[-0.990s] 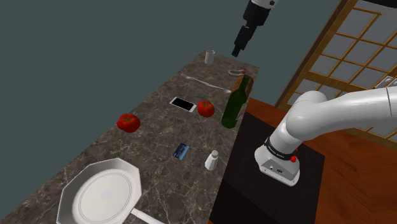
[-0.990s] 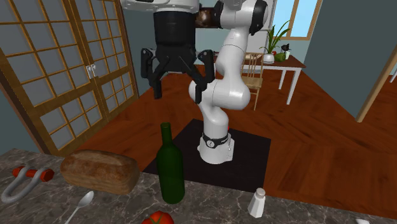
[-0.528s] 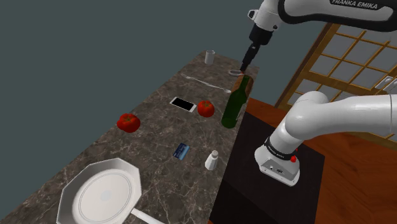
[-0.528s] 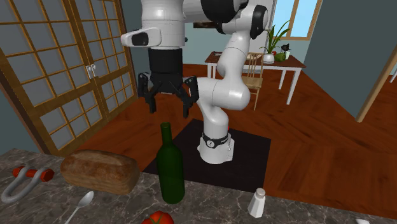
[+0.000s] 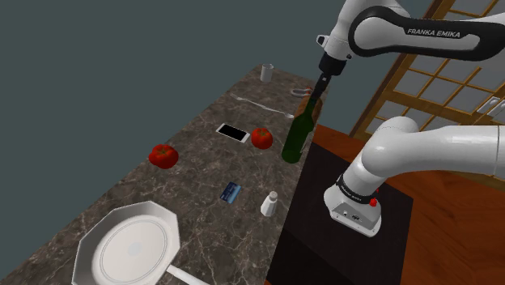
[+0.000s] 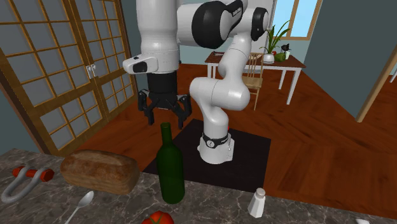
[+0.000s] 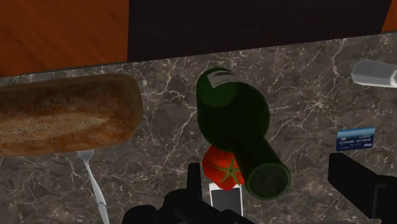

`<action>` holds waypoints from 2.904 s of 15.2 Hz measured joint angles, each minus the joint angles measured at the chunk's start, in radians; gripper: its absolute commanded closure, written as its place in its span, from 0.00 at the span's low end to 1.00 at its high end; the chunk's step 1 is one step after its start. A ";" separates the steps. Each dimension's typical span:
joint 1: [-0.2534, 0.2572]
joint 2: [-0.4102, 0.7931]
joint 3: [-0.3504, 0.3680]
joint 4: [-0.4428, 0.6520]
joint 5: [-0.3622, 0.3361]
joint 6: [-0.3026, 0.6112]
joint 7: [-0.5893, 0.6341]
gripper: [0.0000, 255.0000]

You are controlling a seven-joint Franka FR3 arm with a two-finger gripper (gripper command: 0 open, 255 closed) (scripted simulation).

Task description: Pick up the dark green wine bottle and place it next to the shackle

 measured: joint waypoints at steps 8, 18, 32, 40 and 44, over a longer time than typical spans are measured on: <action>-0.002 0.004 -0.004 -0.057 -0.004 0.062 0.000 0.00; -0.002 0.004 -0.004 -0.057 -0.004 0.063 0.000 1.00; 0.003 0.006 0.005 0.076 0.005 -0.070 0.000 1.00; 0.010 0.029 0.017 0.194 0.016 -0.164 0.006 1.00; 0.012 0.045 0.018 0.259 0.018 -0.213 0.005 1.00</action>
